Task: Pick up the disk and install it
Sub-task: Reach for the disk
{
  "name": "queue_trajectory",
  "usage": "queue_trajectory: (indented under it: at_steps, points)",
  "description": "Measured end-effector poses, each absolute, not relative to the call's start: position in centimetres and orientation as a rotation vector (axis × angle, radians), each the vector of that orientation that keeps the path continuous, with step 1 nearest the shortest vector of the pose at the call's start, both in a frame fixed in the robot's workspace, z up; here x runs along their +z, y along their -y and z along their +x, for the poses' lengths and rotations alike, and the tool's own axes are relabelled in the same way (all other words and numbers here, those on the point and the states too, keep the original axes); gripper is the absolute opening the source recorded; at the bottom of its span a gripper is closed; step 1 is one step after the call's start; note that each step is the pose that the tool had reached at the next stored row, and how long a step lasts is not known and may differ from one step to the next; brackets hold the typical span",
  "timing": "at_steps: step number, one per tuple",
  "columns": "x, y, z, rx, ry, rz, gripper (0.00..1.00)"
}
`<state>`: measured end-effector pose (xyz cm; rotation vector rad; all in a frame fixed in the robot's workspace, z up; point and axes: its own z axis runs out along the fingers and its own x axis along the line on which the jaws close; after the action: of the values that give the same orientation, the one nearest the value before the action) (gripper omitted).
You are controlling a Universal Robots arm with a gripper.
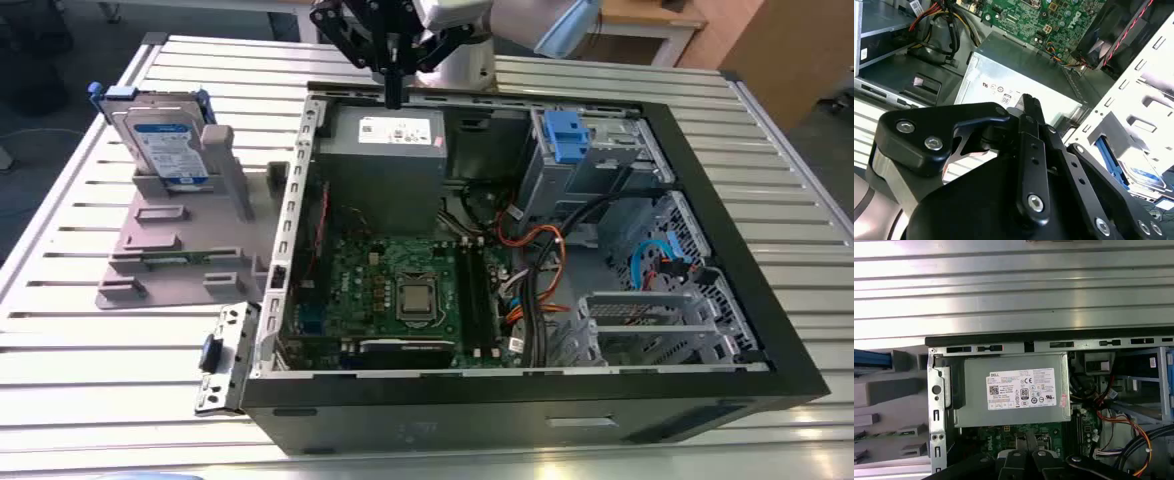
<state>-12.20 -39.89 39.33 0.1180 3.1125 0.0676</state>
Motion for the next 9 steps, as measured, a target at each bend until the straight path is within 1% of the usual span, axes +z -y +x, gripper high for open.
queue_trajectory:
  at_steps: [9]
  points:
    - [39.33,39.89,-12.40,0.068,-3.112,0.118,0.11]
